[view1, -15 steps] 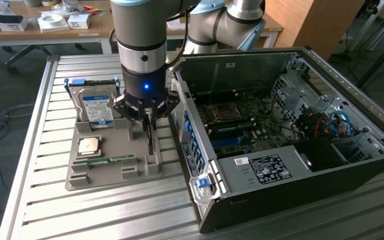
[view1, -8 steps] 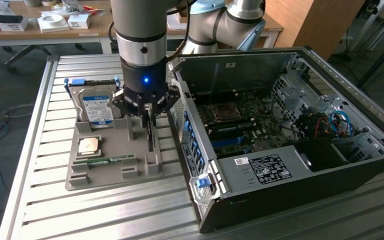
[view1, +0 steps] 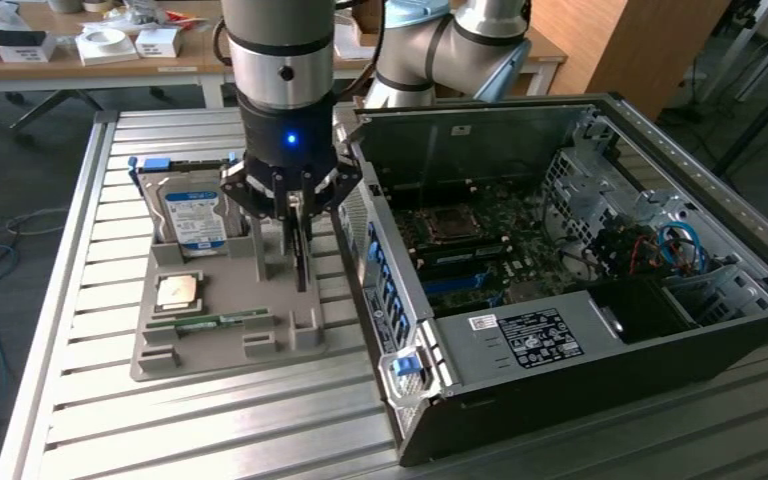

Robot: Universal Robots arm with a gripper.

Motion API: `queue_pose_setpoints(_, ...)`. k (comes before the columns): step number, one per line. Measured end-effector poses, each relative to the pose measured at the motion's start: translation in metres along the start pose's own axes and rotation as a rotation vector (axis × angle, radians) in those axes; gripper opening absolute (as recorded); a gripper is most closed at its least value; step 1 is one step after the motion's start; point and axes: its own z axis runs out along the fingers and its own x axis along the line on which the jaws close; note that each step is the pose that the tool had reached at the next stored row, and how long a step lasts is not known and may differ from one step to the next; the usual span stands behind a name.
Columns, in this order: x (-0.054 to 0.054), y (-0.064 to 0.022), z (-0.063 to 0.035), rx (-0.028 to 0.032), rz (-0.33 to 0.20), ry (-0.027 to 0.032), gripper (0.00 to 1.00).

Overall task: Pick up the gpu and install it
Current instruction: 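Pick up the gpu and move the gpu toward the slot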

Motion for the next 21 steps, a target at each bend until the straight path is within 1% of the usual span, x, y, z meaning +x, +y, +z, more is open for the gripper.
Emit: queue_pose_setpoints(21,-0.001,0.0026,-0.0592,0.0,0.0,0.0001,0.26)
